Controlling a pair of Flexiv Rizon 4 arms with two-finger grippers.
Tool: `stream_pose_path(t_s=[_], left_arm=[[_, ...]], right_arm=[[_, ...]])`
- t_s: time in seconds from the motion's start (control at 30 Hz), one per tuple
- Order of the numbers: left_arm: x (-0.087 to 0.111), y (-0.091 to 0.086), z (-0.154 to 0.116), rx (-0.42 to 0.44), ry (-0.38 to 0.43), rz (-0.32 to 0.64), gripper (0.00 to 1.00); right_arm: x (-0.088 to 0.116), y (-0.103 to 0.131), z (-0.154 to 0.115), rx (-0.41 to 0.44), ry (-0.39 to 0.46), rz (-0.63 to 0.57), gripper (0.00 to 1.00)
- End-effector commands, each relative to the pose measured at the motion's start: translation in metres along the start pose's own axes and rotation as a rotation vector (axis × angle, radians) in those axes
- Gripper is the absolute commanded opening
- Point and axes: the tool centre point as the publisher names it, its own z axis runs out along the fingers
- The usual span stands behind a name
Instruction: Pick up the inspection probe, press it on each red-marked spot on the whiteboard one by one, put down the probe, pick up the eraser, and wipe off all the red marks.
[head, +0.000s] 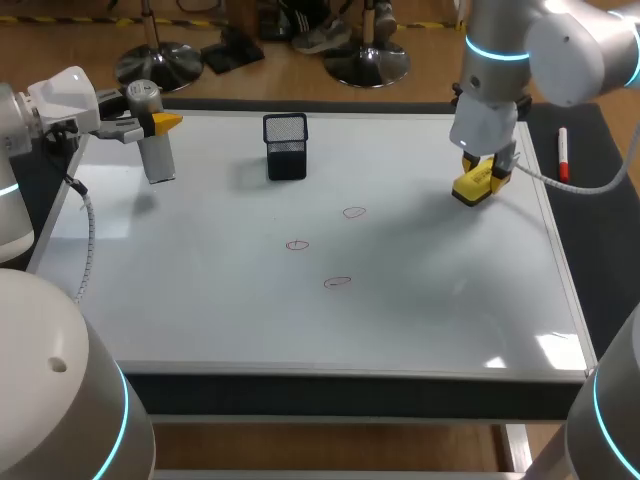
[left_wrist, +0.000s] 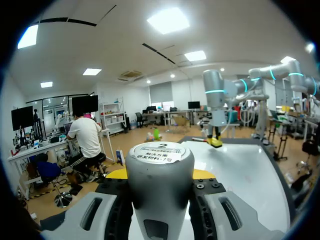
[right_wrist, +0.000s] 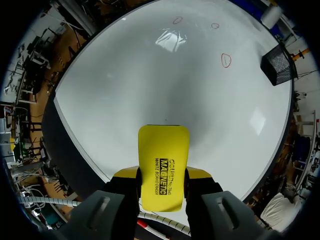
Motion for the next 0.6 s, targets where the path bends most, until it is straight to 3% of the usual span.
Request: stream_pose_path(t_s=[0.03, 0.6], left_arm=[[-0.0002, -0.0002, 0.0, 0.001, 0.0, 0.002, 0.0], [-0.0002, -0.0002, 0.0, 0.001, 0.0, 0.002, 0.0]], right_arm=[[0.0032, -0.0003, -0.0008, 0.005, -0.003, -0.003, 0.0], [0.0037, -0.0008, -0.0013, 0.005, 0.004, 0.0, 0.0]])
